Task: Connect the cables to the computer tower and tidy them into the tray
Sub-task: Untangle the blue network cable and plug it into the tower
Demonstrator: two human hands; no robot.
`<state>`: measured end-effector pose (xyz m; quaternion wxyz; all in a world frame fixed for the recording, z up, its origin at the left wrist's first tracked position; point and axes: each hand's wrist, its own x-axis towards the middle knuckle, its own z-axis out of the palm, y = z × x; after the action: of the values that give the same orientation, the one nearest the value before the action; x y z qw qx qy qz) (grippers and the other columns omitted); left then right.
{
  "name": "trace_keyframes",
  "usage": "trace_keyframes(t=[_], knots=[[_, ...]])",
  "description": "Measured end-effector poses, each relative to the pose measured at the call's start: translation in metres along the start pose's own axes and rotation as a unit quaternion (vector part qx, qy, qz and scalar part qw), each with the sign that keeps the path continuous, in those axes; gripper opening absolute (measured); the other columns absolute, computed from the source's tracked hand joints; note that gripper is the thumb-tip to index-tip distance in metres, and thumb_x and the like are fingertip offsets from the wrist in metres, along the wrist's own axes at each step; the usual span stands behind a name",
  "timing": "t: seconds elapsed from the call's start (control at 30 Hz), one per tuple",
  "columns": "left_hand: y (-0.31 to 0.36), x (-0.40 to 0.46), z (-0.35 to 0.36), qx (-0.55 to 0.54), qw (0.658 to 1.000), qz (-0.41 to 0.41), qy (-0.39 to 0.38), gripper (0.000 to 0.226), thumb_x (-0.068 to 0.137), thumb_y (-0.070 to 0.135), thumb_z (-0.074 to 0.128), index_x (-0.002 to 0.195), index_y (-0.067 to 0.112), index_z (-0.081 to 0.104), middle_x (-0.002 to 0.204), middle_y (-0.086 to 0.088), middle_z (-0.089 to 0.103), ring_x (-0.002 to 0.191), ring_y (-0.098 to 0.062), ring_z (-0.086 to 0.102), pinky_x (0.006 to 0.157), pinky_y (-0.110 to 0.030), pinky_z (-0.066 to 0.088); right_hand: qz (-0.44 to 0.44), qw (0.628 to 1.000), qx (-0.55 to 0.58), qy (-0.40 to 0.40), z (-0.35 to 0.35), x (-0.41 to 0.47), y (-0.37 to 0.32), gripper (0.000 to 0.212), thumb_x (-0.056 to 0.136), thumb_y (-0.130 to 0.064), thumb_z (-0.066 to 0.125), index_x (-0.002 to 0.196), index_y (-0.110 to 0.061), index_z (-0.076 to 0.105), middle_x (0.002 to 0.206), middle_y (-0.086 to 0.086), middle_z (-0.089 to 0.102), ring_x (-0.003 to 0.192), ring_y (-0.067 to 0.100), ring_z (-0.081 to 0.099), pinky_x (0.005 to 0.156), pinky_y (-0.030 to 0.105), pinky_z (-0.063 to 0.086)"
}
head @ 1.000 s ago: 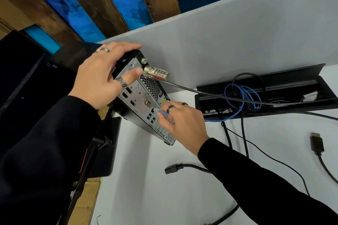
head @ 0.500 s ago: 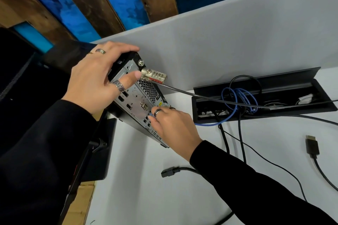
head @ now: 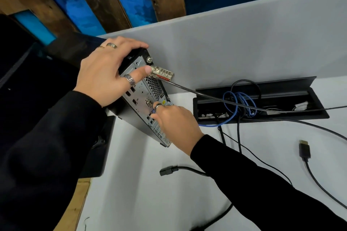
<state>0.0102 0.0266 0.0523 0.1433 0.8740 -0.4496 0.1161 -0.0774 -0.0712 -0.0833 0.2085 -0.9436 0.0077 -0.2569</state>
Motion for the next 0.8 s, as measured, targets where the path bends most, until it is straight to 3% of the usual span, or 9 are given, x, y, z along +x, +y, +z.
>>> trace_keyframes(t=[0.03, 0.1, 0.2, 0.33, 0.47, 0.57, 0.67, 0.73, 0.8], knots=[[0.000, -0.001, 0.000, 0.001, 1.000, 0.000, 0.004, 0.057, 0.080, 0.062, 0.039, 0.126, 0.030, 0.051, 0.125, 0.005, 0.055, 0.121, -0.016, 0.045, 0.097, -0.037, 0.036, 0.008, 0.998, -0.003, -0.059, -0.004, 0.002, 0.001, 0.025, 0.091, -0.027, 0.057, 0.106, -0.008, 0.061, 0.071, 0.008, 0.069, 0.065, 0.026, 0.066, 0.052, 0.025, 0.034], [-0.002, -0.002, 0.001, -0.001, 1.000, -0.006, 0.013, 0.052, 0.083, 0.059, 0.041, 0.126, 0.033, 0.051, 0.127, 0.008, 0.055, 0.121, -0.015, 0.045, 0.095, -0.032, 0.035, 0.015, 0.995, -0.030, -0.090, -0.014, 0.002, 0.005, 0.035, 0.094, -0.039, 0.047, 0.112, -0.010, 0.055, 0.088, 0.010, 0.070, 0.083, 0.030, 0.065, 0.064, 0.031, 0.039], [-0.002, -0.006, 0.006, -0.012, 0.999, -0.015, 0.043, 0.046, 0.086, 0.053, 0.040, 0.126, 0.034, 0.052, 0.129, 0.011, 0.056, 0.123, -0.013, 0.045, 0.097, -0.028, 0.033, 0.013, 0.994, -0.103, 0.036, -0.033, -0.015, 0.009, 0.029, 0.085, -0.040, 0.061, 0.099, -0.015, 0.064, 0.087, 0.006, 0.068, 0.077, 0.028, 0.065, 0.067, 0.036, 0.049], [0.003, -0.021, 0.009, -0.030, 0.995, -0.015, 0.092, 0.042, 0.089, 0.040, 0.044, 0.126, 0.023, 0.054, 0.131, 0.003, 0.057, 0.124, -0.017, 0.047, 0.101, -0.024, 0.032, -0.032, 0.993, -0.056, 0.104, -0.045, -0.050, 0.019, 0.028, 0.096, -0.035, 0.040, 0.104, -0.017, 0.059, 0.088, 0.001, 0.064, 0.080, 0.022, 0.053, 0.070, 0.035, 0.035], [0.011, -0.046, 0.016, -0.022, 0.990, -0.018, 0.140, 0.043, 0.089, 0.023, 0.050, 0.131, 0.014, 0.049, 0.139, -0.006, 0.049, 0.129, -0.022, 0.042, 0.111, -0.035, 0.031, -0.027, 0.995, -0.083, -0.044, -0.014, -0.093, 0.030, 0.031, 0.095, -0.036, 0.038, 0.105, -0.018, 0.060, 0.087, 0.000, 0.062, 0.079, 0.023, 0.055, 0.068, 0.035, 0.042], [0.019, -0.066, 0.026, -0.041, 0.979, -0.053, 0.192, 0.052, 0.089, 0.016, 0.051, 0.138, 0.007, 0.037, 0.148, -0.012, 0.034, 0.136, -0.019, 0.029, 0.114, -0.021, 0.021, 0.010, 0.974, -0.124, -0.189, 0.021, -0.117, 0.033, 0.034, 0.079, -0.046, 0.056, 0.100, -0.020, 0.062, 0.081, -0.003, 0.063, 0.070, 0.020, 0.062, 0.058, 0.031, 0.048], [0.028, -0.089, 0.042, -0.061, 0.967, -0.091, 0.231, 0.053, 0.088, 0.010, 0.051, 0.139, 0.003, 0.034, 0.148, -0.010, 0.027, 0.137, -0.006, 0.019, 0.113, -0.010, 0.012, 0.060, 0.943, -0.152, -0.290, 0.044, -0.129, 0.029, 0.055, 0.059, -0.050, 0.078, 0.100, -0.016, 0.064, 0.078, 0.000, 0.064, 0.068, 0.021, 0.065, 0.055, 0.030, 0.048], [0.029, -0.103, 0.056, -0.076, 0.958, -0.108, 0.256, 0.051, 0.088, 0.005, 0.051, 0.137, 0.001, 0.037, 0.146, -0.007, 0.026, 0.138, 0.002, 0.015, 0.114, -0.014, 0.014, 0.095, 0.935, -0.124, -0.317, 0.050, -0.135, 0.029, 0.055, 0.079, -0.038, 0.066, 0.124, -0.011, 0.048, 0.106, 0.007, 0.059, 0.095, 0.029, 0.061, 0.070, 0.039, 0.048], [0.031, -0.117, 0.072, -0.101, 0.950, -0.130, 0.266, 0.049, 0.087, 0.002, 0.051, 0.135, 0.002, 0.041, 0.144, -0.006, 0.029, 0.137, 0.005, 0.017, 0.113, -0.014, 0.017, 0.118, 0.921, -0.092, -0.360, 0.052, -0.141, 0.032, 0.048, 0.093, -0.019, 0.049, 0.136, -0.010, 0.029, 0.121, 0.011, 0.048, 0.106, 0.034, 0.054, 0.076, 0.043, 0.046]])
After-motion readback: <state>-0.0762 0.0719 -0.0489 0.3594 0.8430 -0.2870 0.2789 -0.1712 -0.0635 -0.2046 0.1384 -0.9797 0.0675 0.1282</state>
